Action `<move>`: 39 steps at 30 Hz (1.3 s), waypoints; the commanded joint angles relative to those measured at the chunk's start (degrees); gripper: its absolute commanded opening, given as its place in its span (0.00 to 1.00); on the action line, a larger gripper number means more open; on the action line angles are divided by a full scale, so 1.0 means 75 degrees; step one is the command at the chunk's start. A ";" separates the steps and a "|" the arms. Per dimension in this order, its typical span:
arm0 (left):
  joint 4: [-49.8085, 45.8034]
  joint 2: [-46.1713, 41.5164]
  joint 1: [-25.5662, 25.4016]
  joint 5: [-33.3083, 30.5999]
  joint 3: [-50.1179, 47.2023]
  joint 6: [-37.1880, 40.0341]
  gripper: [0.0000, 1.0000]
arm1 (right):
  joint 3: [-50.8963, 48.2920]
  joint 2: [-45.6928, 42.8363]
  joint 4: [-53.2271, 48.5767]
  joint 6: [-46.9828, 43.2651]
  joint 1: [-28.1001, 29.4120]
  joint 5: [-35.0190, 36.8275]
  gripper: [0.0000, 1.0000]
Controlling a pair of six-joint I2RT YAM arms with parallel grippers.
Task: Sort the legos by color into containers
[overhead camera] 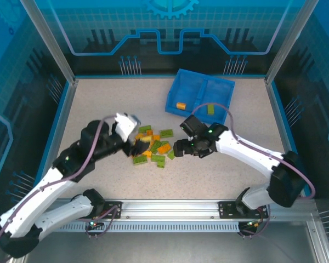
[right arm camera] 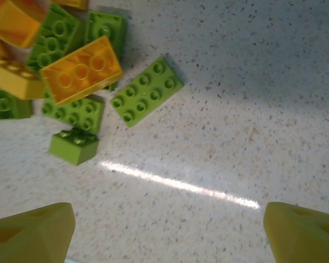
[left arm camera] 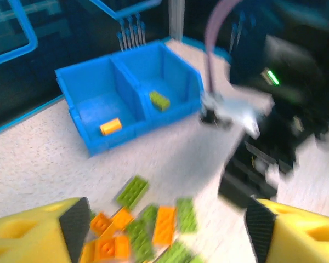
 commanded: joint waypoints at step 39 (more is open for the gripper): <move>-0.0753 -0.2268 -0.0031 0.1984 -0.3015 0.3938 0.99 | 0.0681 0.2997 0.1391 -0.4418 0.0508 0.0936 0.59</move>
